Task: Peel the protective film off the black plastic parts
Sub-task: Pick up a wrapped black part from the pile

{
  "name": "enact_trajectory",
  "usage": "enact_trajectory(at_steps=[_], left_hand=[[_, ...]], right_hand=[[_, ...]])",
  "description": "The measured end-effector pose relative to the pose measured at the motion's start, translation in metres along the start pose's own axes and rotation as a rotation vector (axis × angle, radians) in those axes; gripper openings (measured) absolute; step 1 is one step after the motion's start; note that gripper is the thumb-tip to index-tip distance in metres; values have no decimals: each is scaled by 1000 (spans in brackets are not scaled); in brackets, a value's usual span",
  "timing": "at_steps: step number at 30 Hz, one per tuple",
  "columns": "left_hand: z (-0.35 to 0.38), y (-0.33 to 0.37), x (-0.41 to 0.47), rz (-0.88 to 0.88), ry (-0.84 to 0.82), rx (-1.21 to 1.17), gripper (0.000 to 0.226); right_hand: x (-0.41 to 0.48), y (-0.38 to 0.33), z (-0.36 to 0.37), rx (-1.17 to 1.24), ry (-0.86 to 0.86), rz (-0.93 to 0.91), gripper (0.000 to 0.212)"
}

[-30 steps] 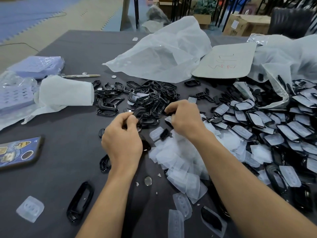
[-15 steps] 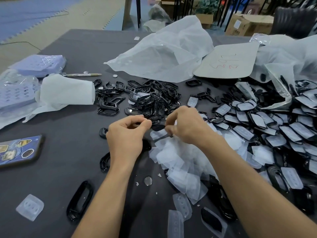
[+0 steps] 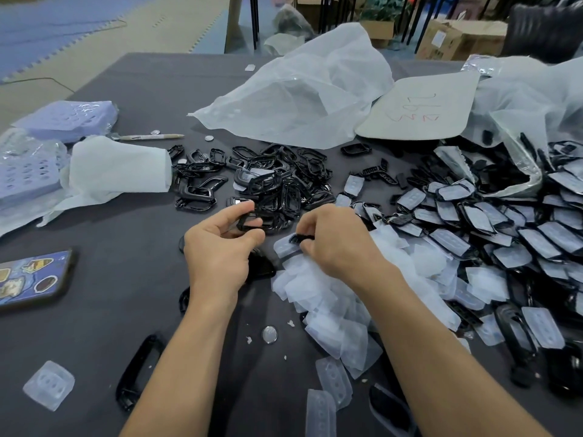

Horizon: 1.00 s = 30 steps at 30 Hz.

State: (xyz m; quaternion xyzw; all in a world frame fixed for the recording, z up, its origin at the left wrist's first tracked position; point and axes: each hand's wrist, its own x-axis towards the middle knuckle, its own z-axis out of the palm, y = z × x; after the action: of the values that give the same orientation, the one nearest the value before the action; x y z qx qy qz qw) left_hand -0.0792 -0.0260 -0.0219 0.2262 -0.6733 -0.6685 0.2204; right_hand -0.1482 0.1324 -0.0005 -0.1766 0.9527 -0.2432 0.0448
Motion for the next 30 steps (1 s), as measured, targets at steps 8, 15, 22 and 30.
enact_trajectory(at_steps=[8, 15, 22, 30], left_hand=[[3, 2, -3, -58, -174, -199, 51], [11, -1, -7, -78, -234, -240, 54], [13, 0, -8, -99, -276, -253, 47], [9, 2, -9, -111, -310, -253, 44]], right_hand=[[-27, 3, 3, 948, 193, 60, 22], [-33, 3, 16, 1105, 272, 59, 20], [-39, 0, 23, 807, 434, 3, 34], [-41, 0, 27, 715, 519, -63, 27]])
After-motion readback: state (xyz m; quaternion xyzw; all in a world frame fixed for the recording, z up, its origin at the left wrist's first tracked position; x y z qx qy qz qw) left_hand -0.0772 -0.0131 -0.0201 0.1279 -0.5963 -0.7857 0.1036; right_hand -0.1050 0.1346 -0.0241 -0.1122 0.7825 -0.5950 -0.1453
